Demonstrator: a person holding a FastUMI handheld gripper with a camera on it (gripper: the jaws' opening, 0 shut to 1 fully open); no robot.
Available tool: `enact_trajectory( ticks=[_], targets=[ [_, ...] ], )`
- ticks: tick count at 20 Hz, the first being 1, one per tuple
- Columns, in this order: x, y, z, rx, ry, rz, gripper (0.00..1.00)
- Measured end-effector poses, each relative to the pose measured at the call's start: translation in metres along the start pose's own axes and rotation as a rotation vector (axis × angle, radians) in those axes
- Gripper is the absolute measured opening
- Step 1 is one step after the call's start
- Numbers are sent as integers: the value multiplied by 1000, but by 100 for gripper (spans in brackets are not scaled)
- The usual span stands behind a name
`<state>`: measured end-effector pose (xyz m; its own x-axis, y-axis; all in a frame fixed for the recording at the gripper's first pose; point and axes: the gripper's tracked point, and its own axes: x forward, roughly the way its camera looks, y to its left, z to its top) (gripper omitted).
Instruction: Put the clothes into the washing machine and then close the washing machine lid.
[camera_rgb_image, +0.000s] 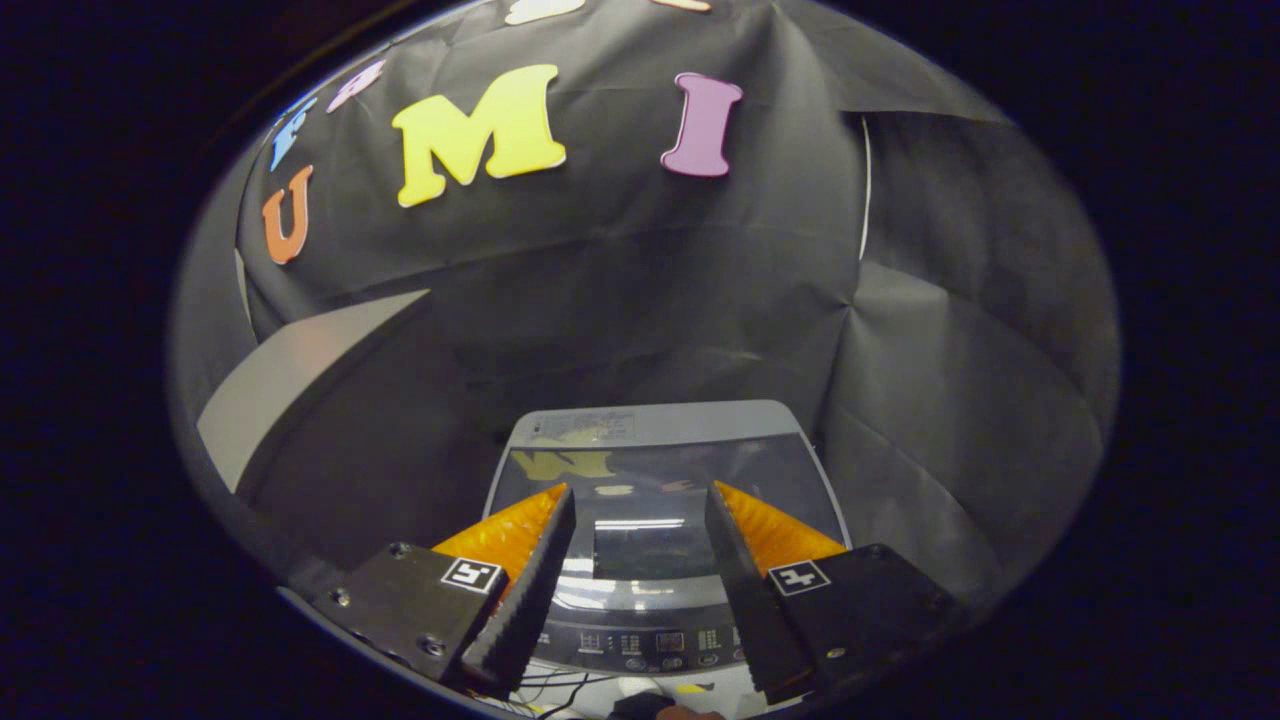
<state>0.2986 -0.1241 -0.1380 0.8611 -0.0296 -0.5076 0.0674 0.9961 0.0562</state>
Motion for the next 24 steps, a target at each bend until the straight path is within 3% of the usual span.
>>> enact_trajectory(
  ticks=[2,4,9,14,19,24],
  targets=[
    [-26,1,-1,7,-29,-10,84],
    [-56,0,2,16,-63,-22,93],
    [-131,5,16,24,-183,-25,94],
    [-201,3,11,0,-325,16,94],
    [-265,0,-7,-20,-377,108,98],
    [-351,-40,-43,-89,-449,153,98]
  ],
)
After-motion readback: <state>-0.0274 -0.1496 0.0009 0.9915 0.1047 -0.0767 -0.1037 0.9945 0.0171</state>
